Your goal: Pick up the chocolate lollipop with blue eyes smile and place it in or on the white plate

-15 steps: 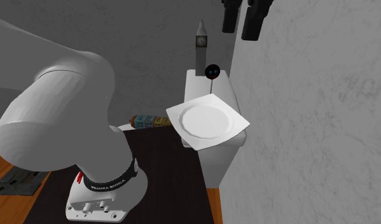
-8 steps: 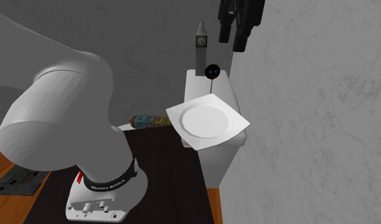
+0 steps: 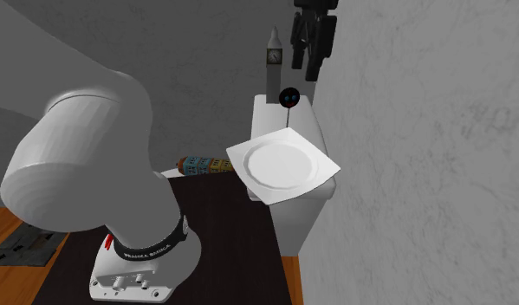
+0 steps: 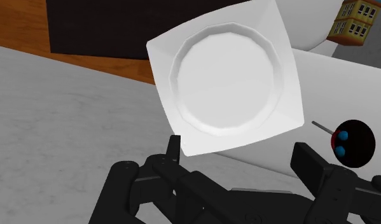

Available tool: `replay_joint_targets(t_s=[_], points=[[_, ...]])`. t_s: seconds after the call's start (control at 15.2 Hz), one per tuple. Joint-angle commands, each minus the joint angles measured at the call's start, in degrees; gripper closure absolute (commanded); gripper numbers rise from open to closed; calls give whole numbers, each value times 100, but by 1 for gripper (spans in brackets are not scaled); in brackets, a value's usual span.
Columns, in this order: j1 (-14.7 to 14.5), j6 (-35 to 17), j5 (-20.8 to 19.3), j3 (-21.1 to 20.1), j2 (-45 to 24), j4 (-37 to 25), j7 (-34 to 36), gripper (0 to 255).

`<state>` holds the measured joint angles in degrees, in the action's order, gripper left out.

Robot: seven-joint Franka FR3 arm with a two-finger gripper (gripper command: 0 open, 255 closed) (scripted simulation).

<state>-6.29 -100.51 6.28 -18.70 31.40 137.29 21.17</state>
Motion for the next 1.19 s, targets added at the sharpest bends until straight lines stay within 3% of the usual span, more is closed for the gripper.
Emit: replay_joint_targets(t_s=[0.0, 0.4, 0.79, 1.12], points=[[-46, -295, 75, -197, -291, -18, 193, 0], [-150, -990, 115, -812, -1300, -375, 857, 0], [-243, -1579, -227, -1361, -2505, -966, 1650, 0], [-274, -1955, -365, -1431, -2797, -850, 1813, 0]])
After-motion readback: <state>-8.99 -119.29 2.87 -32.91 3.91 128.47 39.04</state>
